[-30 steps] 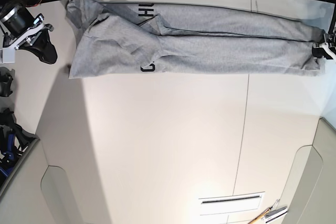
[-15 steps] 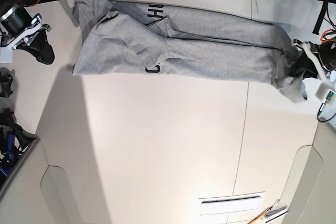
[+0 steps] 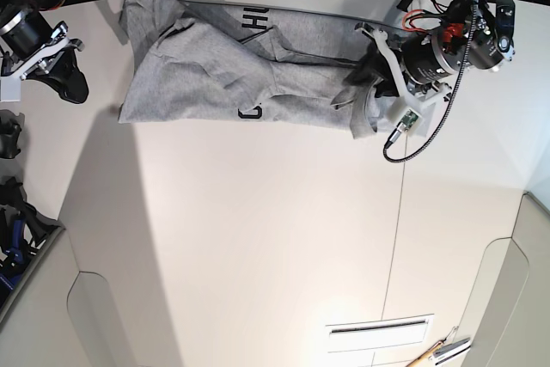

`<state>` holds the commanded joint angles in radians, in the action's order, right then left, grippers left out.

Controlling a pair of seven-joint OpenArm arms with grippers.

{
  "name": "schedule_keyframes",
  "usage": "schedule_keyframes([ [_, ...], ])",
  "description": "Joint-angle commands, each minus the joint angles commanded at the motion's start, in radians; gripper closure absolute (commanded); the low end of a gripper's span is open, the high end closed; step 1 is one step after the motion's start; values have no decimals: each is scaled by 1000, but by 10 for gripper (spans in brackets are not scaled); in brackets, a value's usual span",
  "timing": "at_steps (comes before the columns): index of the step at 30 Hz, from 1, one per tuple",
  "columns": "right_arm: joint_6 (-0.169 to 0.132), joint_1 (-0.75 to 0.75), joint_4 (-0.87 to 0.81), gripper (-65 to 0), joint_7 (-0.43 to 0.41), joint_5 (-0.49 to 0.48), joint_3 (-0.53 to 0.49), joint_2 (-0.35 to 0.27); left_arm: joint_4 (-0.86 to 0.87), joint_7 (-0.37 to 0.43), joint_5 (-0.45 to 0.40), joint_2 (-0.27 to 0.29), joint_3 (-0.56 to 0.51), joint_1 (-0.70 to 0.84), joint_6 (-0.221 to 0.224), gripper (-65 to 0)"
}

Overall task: Fold the T-shirt properly
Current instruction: 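Grasp the strip end with the left gripper and fold it toward the right gripper, then release the folded end and grasp the bundle with both grippers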

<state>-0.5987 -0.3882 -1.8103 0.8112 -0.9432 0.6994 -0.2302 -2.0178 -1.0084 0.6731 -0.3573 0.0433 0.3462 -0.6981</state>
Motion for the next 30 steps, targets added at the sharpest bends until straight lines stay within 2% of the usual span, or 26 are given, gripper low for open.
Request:
schedule_keyframes([
  [1, 0, 0, 0, 0, 0, 0, 0, 0, 26, 25, 8, 1, -21, 0, 0, -405],
  [2, 0, 0, 0, 0, 0, 0, 0, 0, 48, 51, 15, 0, -44, 0, 0, -439],
  [3, 0, 0, 0, -4, 1, 1, 0, 0, 63, 69, 27, 0, -66, 0, 0, -439],
  [5, 0, 0, 0, -269, 1, 3, 0, 0, 69, 73, 74, 0, -107, 0, 0, -439],
  [6, 0, 0, 0, -374, 1, 12, 0, 0, 69, 72, 106, 0, -121, 0, 0, -439],
  [7, 0, 0, 0, -439, 2, 25, 0, 0, 69, 67, 145, 0, -134, 0, 0, -439],
  [8, 0, 0, 1, -455, 22, 29, 0, 0, 69, 62, 181, 0, -144, 0, 0, -439],
  [11, 0, -1, 15, -454, 81, 20, -2, 0, 69, 60, 227, 0, -153, 0, 0, -439],
  [16, -1, -3, 135, -453, 116, -40, -42, -1, 68, 50, 233, 0, -153, 0, 0, -439],
  [21, 0, -3, 220, -451, 118, -41, -140, 0, 43, -6, 236, 0, -153, 0, 0, -438],
  [30, -1, -3, 225, -451, 117, -56, -314, 1, -61, -6, 236, 0, -153, 0, 0, -438],
])
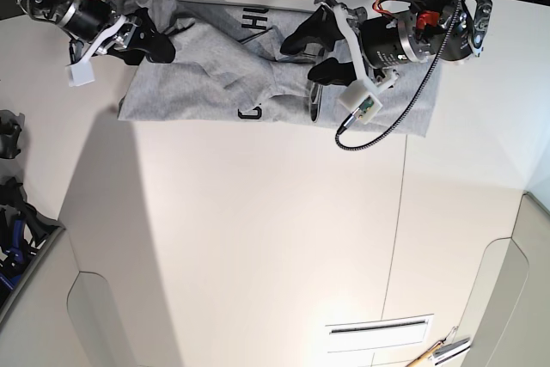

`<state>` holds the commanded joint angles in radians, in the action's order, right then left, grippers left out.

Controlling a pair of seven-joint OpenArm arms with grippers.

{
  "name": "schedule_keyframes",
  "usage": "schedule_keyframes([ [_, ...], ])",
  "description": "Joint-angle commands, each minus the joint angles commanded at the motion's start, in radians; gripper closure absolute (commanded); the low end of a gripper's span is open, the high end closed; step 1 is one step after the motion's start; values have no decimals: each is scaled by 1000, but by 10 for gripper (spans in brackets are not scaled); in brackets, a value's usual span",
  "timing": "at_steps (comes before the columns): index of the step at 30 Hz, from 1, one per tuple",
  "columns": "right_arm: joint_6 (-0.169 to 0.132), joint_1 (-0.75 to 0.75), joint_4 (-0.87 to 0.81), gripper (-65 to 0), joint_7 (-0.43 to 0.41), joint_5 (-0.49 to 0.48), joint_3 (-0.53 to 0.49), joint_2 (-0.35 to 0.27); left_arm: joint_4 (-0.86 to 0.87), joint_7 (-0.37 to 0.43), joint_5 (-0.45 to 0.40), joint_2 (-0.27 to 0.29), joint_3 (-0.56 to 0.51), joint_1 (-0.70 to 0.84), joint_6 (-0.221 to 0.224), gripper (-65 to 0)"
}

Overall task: Fold the T-shirt properly
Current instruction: 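Release the folded end and grasp the bundle with both grippers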

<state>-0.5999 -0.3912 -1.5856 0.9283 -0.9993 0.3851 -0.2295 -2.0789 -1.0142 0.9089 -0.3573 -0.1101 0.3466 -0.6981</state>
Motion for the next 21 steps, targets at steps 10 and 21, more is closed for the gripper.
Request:
schedule_keyframes([
  [10, -3, 3, 0, -451, -8, 0, -21, 0, -13, 0, 0, 0, 0, -1, 0, -438],
  [21, -13, 3, 0, 0, -68, 50, -20, 0, -90, 1, -7, 0, 175, 0, 0, -438],
])
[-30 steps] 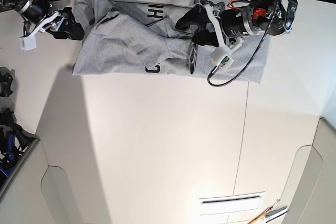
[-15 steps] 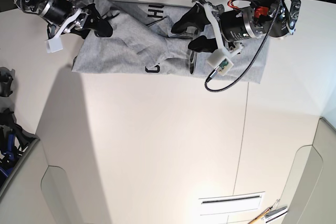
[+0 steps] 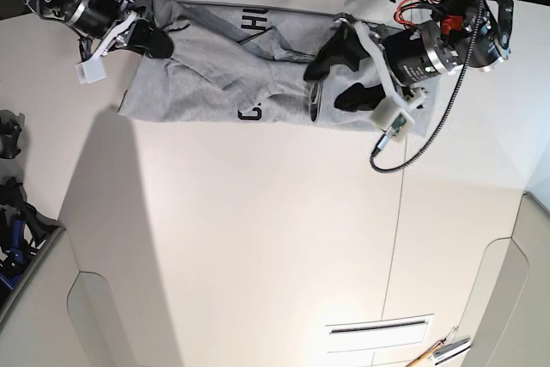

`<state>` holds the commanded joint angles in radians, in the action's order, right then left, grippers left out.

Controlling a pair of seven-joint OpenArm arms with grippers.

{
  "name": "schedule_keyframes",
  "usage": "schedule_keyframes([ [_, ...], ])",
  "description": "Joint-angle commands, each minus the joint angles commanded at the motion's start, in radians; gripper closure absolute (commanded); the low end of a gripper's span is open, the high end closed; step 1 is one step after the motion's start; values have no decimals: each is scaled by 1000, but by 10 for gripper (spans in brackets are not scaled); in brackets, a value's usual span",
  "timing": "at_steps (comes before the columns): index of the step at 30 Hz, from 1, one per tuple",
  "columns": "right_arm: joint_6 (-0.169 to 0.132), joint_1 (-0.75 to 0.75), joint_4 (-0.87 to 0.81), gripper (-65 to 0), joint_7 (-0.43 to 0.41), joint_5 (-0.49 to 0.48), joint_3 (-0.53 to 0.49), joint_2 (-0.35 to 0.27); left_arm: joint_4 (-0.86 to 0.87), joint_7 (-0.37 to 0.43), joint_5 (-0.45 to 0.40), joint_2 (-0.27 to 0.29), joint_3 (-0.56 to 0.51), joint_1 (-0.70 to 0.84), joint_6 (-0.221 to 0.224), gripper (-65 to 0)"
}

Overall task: Fold the T-shirt properly
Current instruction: 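Release the folded end and grasp the bundle with both grippers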

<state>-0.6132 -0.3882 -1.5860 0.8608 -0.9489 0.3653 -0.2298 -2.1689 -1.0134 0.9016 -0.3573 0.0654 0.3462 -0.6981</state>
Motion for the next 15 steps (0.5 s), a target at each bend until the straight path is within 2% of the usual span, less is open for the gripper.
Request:
schedule_keyframes([
  [4, 3, 6, -2, 0, -16, 10, 32, 0, 0, 0, 4, -1, 153, 4, 0, -438],
  [10, 7, 61, -2, 0, -1, 10, 218, -16, 8, -1, 25, 0, 291, 48, 0, -438],
  [15, 7, 90, -2, 0, 14, 11, 303, -111, 110, -8, 18, 0, 301, 78, 0, -438],
])
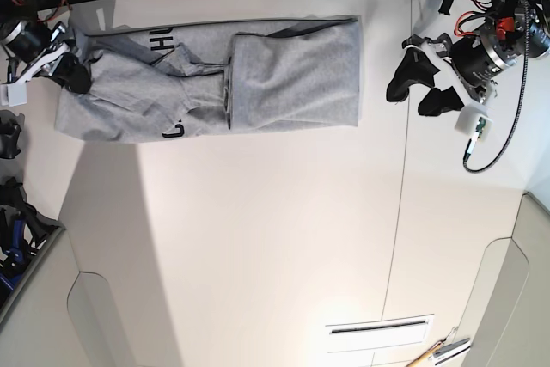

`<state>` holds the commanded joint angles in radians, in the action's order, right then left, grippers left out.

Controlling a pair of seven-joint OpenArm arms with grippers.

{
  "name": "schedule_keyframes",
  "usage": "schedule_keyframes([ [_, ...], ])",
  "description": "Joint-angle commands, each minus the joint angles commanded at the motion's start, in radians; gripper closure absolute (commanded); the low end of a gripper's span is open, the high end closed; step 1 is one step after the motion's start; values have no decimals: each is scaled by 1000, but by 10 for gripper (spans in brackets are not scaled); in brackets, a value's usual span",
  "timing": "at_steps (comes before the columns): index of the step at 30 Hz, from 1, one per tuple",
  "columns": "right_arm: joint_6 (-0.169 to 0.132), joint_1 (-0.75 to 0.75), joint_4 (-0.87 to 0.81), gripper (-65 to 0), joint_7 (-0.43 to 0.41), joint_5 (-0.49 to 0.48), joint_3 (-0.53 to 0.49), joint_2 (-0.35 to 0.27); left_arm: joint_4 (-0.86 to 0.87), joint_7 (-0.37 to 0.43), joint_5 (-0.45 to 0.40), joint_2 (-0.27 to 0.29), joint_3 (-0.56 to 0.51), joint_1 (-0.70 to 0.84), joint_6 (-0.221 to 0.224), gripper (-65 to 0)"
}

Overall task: Fold the T-shirt properly
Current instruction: 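Release the folded end and grasp the bundle with both grippers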

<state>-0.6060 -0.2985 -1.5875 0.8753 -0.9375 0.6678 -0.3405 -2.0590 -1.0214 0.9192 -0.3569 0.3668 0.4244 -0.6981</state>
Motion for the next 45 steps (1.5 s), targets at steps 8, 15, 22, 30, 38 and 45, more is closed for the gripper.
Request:
schedule_keyframes([
  [8, 0, 70, -21, 0, 60, -6, 0, -124, 245, 1, 49, 59, -14, -23, 0, -438],
  [15, -1, 146, -248, 0, 152, -72, -4, -92, 321, 42, 18, 112, -138, -28, 0, -438],
  [22, 0, 160, -463, 0, 164, -2, -237, -55, 323, 76, -49, 166, -232, -34, 0, -438],
  [30, 26, 176, -463, 0, 64, 317, -839, -8, 324, 75, -49, 196, -243, -42, 0, -438],
  [38, 35, 220, -389, -152, 3, 554, -1133, 92, 324, 30, -14, 190, -225, -42, 0, -438],
  [45, 34, 244, -389, -310, -58, 567, -1138, 164, 289, -107, 205, 190, -15, -42, 0, -438],
])
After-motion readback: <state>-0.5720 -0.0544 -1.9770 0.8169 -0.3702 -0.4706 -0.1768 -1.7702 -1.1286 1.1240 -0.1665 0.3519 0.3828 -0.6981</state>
